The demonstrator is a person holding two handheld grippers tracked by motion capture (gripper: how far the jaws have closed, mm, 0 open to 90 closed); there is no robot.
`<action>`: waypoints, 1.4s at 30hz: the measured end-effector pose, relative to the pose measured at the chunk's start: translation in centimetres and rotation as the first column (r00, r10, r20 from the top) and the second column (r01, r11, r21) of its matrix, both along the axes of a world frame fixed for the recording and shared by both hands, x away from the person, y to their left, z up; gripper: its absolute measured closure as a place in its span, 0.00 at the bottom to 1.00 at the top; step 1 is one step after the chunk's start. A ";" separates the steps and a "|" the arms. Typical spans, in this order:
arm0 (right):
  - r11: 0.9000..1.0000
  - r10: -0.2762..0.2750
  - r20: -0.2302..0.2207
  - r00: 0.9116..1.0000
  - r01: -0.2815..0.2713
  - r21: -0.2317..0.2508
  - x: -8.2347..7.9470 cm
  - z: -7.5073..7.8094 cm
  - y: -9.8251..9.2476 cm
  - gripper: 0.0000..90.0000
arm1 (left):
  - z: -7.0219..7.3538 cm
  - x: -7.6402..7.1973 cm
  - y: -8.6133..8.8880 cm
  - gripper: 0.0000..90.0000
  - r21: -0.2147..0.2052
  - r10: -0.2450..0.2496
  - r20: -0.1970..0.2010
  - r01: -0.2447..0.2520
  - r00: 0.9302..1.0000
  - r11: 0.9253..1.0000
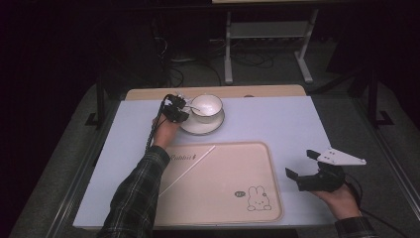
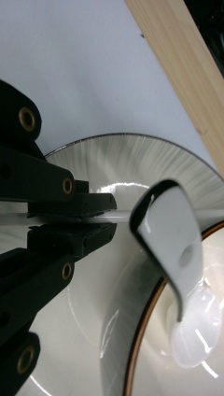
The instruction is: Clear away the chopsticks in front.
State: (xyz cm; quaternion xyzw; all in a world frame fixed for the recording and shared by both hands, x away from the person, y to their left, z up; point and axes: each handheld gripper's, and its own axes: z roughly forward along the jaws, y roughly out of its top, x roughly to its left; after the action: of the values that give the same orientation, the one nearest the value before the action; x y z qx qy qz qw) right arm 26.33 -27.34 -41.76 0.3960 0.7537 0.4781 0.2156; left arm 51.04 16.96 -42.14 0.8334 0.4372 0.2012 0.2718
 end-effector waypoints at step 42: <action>1.000 -0.002 0.005 1.000 0.002 0.005 0.5 0.1 0.5 0.00 | 3.0 -11.9 11.9 0.94 -0.140 0.083 -0.072 -0.092 0.994 0.986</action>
State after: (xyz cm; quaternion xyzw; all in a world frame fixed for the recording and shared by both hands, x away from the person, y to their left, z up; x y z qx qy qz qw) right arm 26.80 -26.81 -41.71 0.3959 0.7516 0.4809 0.2171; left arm 39.14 28.90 -39.19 0.7978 0.4953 0.1536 0.3075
